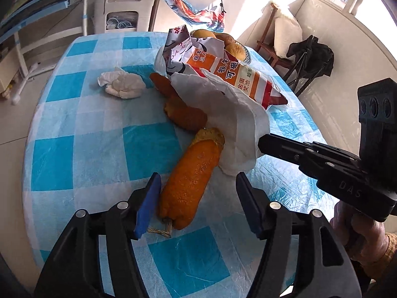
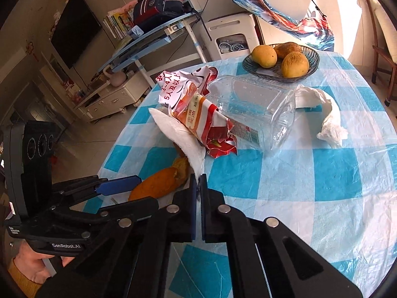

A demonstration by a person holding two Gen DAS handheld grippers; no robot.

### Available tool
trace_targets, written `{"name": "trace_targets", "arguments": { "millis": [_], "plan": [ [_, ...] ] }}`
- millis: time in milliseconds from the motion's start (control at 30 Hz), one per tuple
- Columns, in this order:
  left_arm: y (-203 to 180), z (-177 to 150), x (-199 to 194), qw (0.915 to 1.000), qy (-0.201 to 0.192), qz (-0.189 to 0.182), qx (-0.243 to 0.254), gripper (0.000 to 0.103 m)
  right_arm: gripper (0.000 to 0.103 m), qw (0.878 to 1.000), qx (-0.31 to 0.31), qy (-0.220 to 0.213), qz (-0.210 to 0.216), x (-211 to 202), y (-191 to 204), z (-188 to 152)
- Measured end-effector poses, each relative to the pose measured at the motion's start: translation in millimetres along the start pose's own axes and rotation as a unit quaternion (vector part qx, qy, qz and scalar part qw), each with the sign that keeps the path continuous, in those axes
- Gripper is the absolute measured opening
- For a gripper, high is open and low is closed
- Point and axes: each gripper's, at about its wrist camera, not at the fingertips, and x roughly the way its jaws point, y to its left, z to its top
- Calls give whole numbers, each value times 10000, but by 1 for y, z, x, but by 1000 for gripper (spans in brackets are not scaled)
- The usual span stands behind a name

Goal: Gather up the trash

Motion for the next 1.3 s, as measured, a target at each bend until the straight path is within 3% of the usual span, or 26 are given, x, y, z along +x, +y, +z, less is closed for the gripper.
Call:
{"name": "trace_targets", "arguments": {
  "millis": [67, 100, 133, 200, 233, 300, 333, 467, 533, 567, 600, 833, 1000, 1133, 1300],
  "plan": [
    [0, 0, 0, 10000, -89, 23, 23, 55, 3, 10000, -43, -52, -21, -4, 1, 1],
    [1, 0, -1, 10000, -65, 12, 11, 35, 3, 10000, -61, -57, -32, -5, 1, 1],
    [4, 1, 1, 9999, 14, -106, -46, 26, 3, 9999, -79, -34, -64, -3, 1, 2],
    [6, 0, -2, 9997, 14, -197, -108, 22, 6, 9999, -12, -29, -141, 0, -1, 3],
    [4, 0, -5, 9998, -17, -182, -65, 22, 11, 9999, 58, -26, -137, 3, -3, 3],
    [4, 2, -13, 9996, -130, -228, -83, 21, 53, 9998, 176, -41, -100, 9, -6, 4],
    [5, 4, -19, 9995, -213, -208, -111, 21, 54, 9998, 177, -67, -112, 12, -5, 6],
    [19, 12, -36, 9973, -526, -233, -461, 21, 46, 9999, 18, -7, -129, 28, 1, 12],
    [28, 14, -42, 9954, -643, -268, -658, 21, 29, 9999, 5, 47, -102, 33, 0, 11],
    [32, 14, -44, 9945, -689, -270, -741, 21, 7, 9999, -14, 68, -82, 34, 0, 11],
    [35, 15, -46, 9936, -731, -274, -820, 21, 2, 10000, -44, 41, -63, 32, 1, 10],
    [36, 12, -68, 9895, -1041, -308, -958, 21, 2, 9975, -495, -464, 218, -23, 26, 1],
    [24, 1, -86, 9898, -1127, -275, -824, 21, 2, 9963, -407, -587, 487, -69, 32, -20],
    [11, -21, -100, 9901, -1150, -264, -754, 21, 2, 9958, -579, -143, 692, -88, 47, -59],
    [-6, -56, -112, 9914, -1078, -216, -710, 21, 2, 9836, -1242, 1021, 815, -84, 79, -125]
  ]
}}
